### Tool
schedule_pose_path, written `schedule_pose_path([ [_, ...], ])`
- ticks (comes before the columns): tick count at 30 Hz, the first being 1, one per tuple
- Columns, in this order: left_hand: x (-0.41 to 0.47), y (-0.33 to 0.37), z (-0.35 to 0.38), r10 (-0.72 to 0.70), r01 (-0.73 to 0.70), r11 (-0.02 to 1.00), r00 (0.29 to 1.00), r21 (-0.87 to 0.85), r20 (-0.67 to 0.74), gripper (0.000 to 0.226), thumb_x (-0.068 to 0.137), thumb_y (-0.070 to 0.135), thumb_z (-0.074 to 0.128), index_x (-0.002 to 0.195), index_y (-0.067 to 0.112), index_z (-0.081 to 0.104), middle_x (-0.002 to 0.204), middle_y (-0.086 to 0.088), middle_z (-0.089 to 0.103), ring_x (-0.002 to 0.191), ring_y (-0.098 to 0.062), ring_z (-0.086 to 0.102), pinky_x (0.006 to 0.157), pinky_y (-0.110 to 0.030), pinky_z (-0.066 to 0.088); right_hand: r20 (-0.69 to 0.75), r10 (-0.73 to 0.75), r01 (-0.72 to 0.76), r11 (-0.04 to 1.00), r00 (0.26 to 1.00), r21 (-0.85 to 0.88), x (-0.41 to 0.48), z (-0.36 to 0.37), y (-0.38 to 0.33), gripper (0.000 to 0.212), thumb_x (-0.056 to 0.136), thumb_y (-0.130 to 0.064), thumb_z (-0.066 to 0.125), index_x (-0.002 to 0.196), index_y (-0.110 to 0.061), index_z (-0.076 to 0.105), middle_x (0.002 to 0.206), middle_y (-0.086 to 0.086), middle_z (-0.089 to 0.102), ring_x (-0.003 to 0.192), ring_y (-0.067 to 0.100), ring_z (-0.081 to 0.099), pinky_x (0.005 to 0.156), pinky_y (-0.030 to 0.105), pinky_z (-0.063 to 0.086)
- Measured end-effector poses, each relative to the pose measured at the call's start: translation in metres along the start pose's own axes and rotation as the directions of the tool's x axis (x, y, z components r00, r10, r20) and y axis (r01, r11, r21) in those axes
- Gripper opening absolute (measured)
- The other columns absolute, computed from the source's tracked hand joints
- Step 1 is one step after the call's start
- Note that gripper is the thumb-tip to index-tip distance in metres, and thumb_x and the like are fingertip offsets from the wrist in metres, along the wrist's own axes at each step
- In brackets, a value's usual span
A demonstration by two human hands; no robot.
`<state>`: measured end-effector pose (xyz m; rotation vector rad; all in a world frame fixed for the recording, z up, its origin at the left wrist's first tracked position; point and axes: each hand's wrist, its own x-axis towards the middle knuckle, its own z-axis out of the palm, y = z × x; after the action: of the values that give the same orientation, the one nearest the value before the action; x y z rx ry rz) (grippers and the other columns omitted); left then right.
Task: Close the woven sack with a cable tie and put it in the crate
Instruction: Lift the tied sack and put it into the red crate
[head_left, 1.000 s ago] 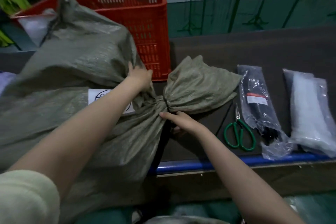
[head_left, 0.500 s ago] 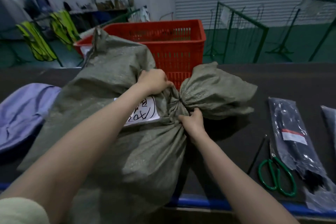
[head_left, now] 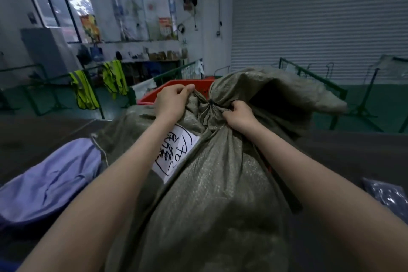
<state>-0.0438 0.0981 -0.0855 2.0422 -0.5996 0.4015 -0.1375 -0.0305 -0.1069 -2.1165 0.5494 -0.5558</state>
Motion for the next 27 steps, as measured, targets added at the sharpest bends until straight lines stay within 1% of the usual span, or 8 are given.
schedule_pose_path([
  [5,0.008,-0.016,-0.016,-0.009,-0.006,0.989,0.995,-0.149,-0.103,0.041,0.090,0.041,0.050,0.056,0.020,0.052,0.054,0.001,0.050,0.053,-0.015,0.044,0.056,-0.029,0.030,0.055,-0.094,0.100,0.988,0.994,-0.114,0.013,0.000,-0.030,0.030,0.086,-0.012,0.049,0.108,0.004,0.061,0.117,0.021,0.062,0.110,0.032,0.057,0.085,0.029,0.044],
  [10,0.007,-0.029,-0.027,0.012,0.017,0.982,0.988,-0.189,0.152,0.035,0.090,0.042,0.050,0.065,0.018,0.057,0.067,0.002,0.055,0.068,-0.013,0.052,0.067,-0.029,0.035,0.067,-0.131,0.142,0.965,0.989,-0.219,0.019,-0.011,-0.030,0.029,0.086,-0.012,0.050,0.110,-0.001,0.064,0.125,0.019,0.061,0.119,0.030,0.054,0.090,0.025,0.041],
  [12,0.007,-0.034,-0.032,0.006,0.037,0.992,0.939,-0.118,0.344,0.033,0.087,0.047,0.053,0.100,0.018,0.061,0.096,0.003,0.060,0.093,-0.015,0.056,0.081,-0.028,0.039,0.060,-0.132,0.144,0.950,0.989,-0.277,0.021,-0.017,-0.026,0.029,0.087,-0.012,0.049,0.110,-0.001,0.064,0.125,0.019,0.061,0.119,0.031,0.053,0.093,0.027,0.041],
  [14,0.009,-0.042,-0.032,-0.075,0.076,0.997,0.833,0.021,0.549,0.060,0.085,0.046,0.056,0.135,0.017,0.038,0.126,0.002,0.048,0.117,-0.017,0.047,0.096,-0.030,0.037,0.090,-0.131,0.154,0.927,0.987,-0.342,0.023,-0.024,-0.023,0.028,0.087,-0.012,0.049,0.108,0.000,0.063,0.121,0.020,0.062,0.116,0.032,0.054,0.092,0.031,0.042],
  [16,0.010,-0.051,-0.022,-0.116,0.039,0.991,0.748,0.131,0.654,0.071,0.086,0.043,0.057,0.144,0.017,0.024,0.144,-0.002,0.038,0.131,-0.022,0.040,0.110,-0.034,0.032,0.111,-0.136,0.172,0.881,0.984,-0.441,0.023,-0.029,-0.021,0.026,0.086,-0.015,0.052,0.104,-0.001,0.062,0.115,0.019,0.063,0.110,0.032,0.057,0.086,0.034,0.044],
  [18,0.009,-0.058,-0.008,-0.077,-0.031,0.988,0.753,0.152,0.653,0.056,0.087,0.038,0.057,0.135,0.015,0.040,0.138,-0.007,0.050,0.123,-0.025,0.049,0.106,-0.036,0.037,0.040,-0.163,0.156,0.803,0.986,-0.575,0.020,-0.032,-0.022,0.027,0.082,-0.024,0.058,0.105,-0.010,0.063,0.110,0.014,0.065,0.106,0.032,0.058,0.076,0.032,0.043],
  [21,0.004,-0.057,0.008,-0.050,-0.080,0.976,0.826,0.205,0.561,0.020,0.091,0.032,0.051,0.100,0.018,0.061,0.107,-0.009,0.066,0.104,-0.028,0.060,0.088,-0.034,0.046,-0.156,-0.222,0.043,0.694,0.963,-0.719,0.011,-0.031,-0.025,0.030,0.081,-0.030,0.063,0.104,-0.013,0.066,0.109,0.014,0.066,0.104,0.034,0.060,0.073,0.031,0.040],
  [27,0.010,-0.018,0.006,0.012,-0.052,0.993,0.942,0.110,0.336,0.020,0.089,0.025,0.048,0.098,0.022,0.066,0.108,-0.009,0.068,0.101,-0.031,0.060,0.086,-0.037,0.050,-0.275,-0.124,-0.152,0.590,0.954,-0.793,0.007,-0.046,-0.019,0.034,0.089,-0.027,0.058,0.113,-0.004,0.061,0.117,0.017,0.063,0.109,0.035,0.060,0.071,0.032,0.040],
])
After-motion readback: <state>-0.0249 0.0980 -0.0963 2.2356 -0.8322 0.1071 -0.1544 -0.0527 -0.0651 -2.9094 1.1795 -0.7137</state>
